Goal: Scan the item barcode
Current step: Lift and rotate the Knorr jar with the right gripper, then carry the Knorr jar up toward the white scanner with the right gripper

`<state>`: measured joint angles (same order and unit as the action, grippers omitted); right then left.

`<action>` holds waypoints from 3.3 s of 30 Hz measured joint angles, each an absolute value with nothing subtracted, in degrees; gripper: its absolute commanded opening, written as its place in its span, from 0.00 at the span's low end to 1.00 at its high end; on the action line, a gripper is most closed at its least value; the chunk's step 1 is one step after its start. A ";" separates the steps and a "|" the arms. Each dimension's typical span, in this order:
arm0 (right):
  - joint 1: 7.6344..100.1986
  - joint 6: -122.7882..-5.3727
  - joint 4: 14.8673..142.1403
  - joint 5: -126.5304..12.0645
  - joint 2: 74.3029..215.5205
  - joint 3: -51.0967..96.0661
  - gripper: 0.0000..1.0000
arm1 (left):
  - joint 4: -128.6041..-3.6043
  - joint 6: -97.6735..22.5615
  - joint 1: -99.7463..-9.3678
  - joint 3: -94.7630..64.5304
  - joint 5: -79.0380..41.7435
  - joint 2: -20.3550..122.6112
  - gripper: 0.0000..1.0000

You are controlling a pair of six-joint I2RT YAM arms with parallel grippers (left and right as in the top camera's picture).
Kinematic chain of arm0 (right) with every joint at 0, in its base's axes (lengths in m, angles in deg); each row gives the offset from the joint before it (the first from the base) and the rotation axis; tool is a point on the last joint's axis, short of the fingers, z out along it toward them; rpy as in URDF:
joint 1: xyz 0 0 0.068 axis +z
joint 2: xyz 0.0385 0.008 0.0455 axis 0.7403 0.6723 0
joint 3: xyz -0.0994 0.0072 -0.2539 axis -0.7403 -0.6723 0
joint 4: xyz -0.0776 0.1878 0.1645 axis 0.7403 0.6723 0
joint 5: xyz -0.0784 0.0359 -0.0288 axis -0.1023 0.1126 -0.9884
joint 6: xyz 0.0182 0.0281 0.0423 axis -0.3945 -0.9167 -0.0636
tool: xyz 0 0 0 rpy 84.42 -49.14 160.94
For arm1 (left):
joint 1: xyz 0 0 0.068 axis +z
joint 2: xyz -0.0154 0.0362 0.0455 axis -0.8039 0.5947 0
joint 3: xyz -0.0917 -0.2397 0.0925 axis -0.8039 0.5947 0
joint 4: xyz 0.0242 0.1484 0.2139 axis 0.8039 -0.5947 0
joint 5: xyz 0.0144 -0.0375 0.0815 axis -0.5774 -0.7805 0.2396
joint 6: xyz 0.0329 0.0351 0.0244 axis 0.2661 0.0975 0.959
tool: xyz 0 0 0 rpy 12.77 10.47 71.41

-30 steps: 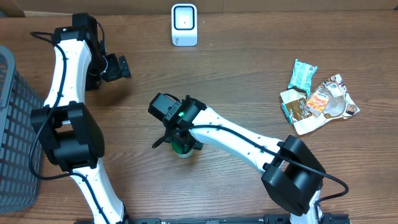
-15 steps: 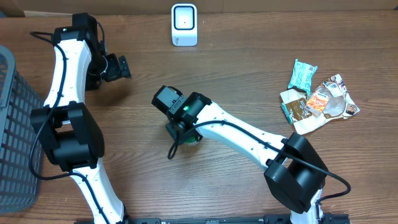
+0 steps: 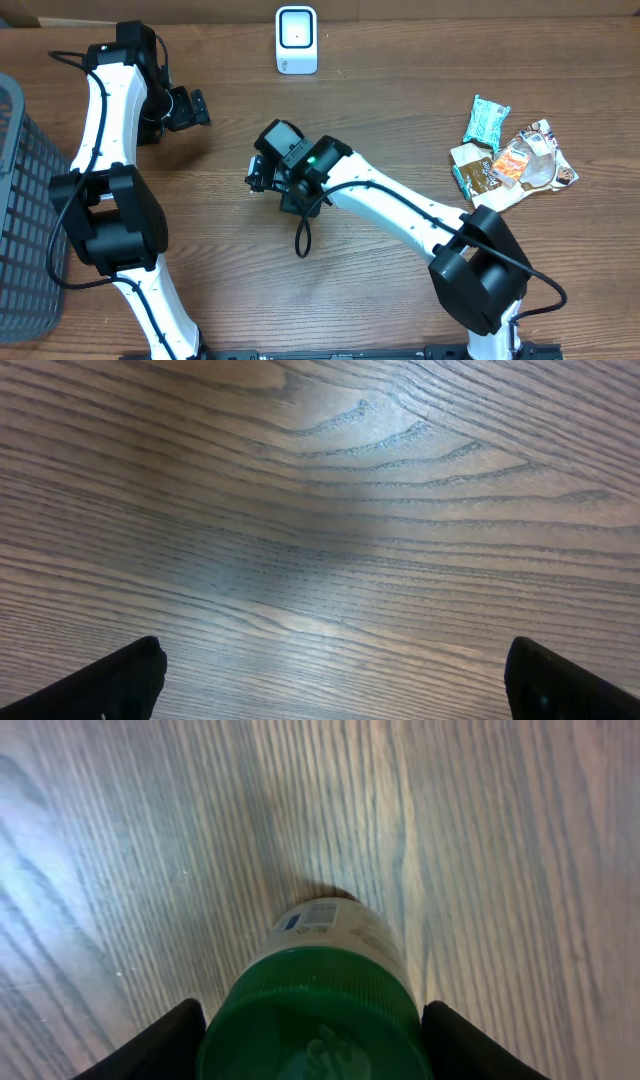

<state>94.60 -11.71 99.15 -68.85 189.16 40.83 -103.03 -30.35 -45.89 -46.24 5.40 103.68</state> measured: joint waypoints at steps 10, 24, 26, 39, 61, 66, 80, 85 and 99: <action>89.66 -24.65 99.26 -63.47 189.18 44.77 1.00 | -103.03 -30.35 -45.89 -46.24 5.40 103.68 1.00; 87.63 -71.84 98.45 -62.62 191.37 46.82 1.00 | -103.03 -30.35 -45.89 -46.24 5.40 103.68 1.00; 87.87 -75.07 100.50 -62.64 193.01 46.69 1.00 | -103.01 -30.35 -45.89 -46.24 5.40 103.68 1.00; 89.40 -78.13 107.34 -62.99 194.98 45.95 0.60 | -103.01 -30.35 -45.89 -46.24 5.40 103.68 1.00; 89.42 -29.94 109.73 -64.30 194.95 51.46 0.97 | -103.03 -30.35 -45.89 -46.24 5.40 103.68 1.00; 89.40 -30.07 111.43 -64.65 194.95 52.88 1.00 | -103.03 -30.35 -45.89 -46.24 5.40 103.68 1.00; 89.38 -34.11 109.22 -62.88 194.95 46.80 0.78 | -103.03 -30.35 -45.89 -46.24 5.40 103.68 1.00; 89.01 -34.90 108.28 -62.53 194.95 46.67 0.63 | -103.01 -30.35 -45.89 -46.24 5.40 103.68 0.99; 83.96 -38.16 117.77 -53.66 194.95 55.32 0.56 | -103.01 -30.35 -45.89 -46.24 5.40 103.68 0.99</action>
